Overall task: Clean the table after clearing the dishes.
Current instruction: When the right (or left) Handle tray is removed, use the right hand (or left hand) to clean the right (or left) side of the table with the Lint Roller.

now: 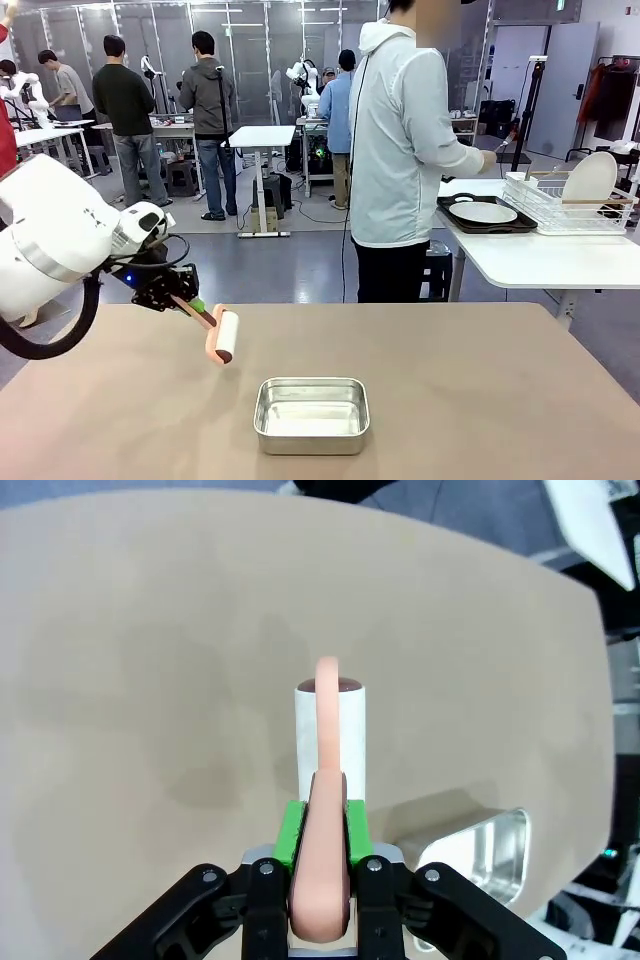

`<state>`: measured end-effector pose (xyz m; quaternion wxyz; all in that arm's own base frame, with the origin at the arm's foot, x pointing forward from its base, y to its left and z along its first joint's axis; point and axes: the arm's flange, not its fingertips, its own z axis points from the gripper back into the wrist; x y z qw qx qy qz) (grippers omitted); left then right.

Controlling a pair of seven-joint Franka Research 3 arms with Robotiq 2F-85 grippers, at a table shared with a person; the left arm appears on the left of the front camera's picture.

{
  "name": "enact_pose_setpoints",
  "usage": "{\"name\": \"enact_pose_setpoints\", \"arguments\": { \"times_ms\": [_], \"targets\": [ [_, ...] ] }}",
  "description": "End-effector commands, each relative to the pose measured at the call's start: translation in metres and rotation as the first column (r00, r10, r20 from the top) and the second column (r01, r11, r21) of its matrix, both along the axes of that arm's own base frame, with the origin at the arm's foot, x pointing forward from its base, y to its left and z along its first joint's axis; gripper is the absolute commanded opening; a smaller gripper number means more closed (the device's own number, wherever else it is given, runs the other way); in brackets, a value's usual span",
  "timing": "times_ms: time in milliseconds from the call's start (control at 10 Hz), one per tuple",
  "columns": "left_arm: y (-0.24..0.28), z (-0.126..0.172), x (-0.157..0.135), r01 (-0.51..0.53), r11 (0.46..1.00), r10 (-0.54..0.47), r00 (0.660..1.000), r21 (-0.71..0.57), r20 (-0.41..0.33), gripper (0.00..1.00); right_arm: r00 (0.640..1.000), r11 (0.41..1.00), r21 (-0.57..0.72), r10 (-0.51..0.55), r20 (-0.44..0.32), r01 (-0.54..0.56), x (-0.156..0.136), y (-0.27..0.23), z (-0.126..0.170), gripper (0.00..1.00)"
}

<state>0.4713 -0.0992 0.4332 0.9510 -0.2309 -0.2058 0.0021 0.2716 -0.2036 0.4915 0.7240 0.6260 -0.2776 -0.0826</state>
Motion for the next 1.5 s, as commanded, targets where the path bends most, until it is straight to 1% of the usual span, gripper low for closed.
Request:
{"name": "enact_pose_setpoints", "arguments": {
  "times_ms": [0,200,300,400,500,700,800,1000,1200,1300,1400],
  "targets": [
    [0.015,-0.021,-0.002,-0.017,0.996,0.018,1.0,-0.085,0.013,0.21,1.0,1.0,0.002,0.003,0.011,-0.003,0.0,0.001,0.004,1.0],
    [0.029,-0.044,0.013,0.031,0.995,-0.035,0.999,-0.094,-0.042,0.21,1.0,1.0,0.002,0.003,0.011,-0.003,0.0,0.001,0.004,1.0],
    [0.038,-0.055,0.019,0.034,0.993,-0.041,0.997,-0.112,-0.067,0.21,1.0,1.0,0.002,0.003,0.011,-0.003,0.0,0.001,0.004,1.0],
    [0.046,-0.065,0.023,0.056,0.989,-0.069,0.994,-0.14,-0.09,0.21,1.0,1.0,0.002,0.003,0.011,-0.003,0.0,0.001,0.004,1.0],
    [0.054,-0.07,0.026,0.043,0.985,-0.063,0.991,-0.166,-0.117,0.21,1.0,1.0,0.002,0.003,0.011,-0.003,0.0,0.001,0.004,1.0],
    [0.068,-0.084,0.035,0.053,0.98,-0.089,0.979,-0.194,-0.182,0.21,1.0,1.0,0.002,0.003,0.011,-0.003,0.0,0.001,0.004,1.0],
    [0.07,-0.091,0.04,0.061,0.983,-0.098,0.971,-0.171,-0.217,0.21,1.0,1.0,0.002,0.003,0.011,-0.003,0.0,0.001,0.004,1.0],
    [0.076,-0.101,0.049,0.104,0.986,-0.135,0.958,-0.132,-0.254,0.21,1.0,1.0,0.002,0.003,0.011,-0.003,0.0,0.001,0.004,1.0],
    [0.084,-0.108,0.055,0.138,0.984,-0.165,0.949,-0.116,-0.269,0.21,1.0,1.0,0.002,0.003,0.011,-0.003,0.0,0.001,0.004,1.0],
    [0.091,-0.11,0.055,0.148,0.983,-0.173,0.945,-0.11,-0.278,0.21,1.0,1.0,0.002,0.003,0.011,-0.003,0.0,0.001,0.004,1.0],
    [0.101,-0.112,0.054,0.133,0.985,-0.159,0.948,-0.111,-0.277,0.21,1.0,1.0,0.002,0.003,0.011,-0.003,0.0,0.001,0.004,1.0]
  ]
}}
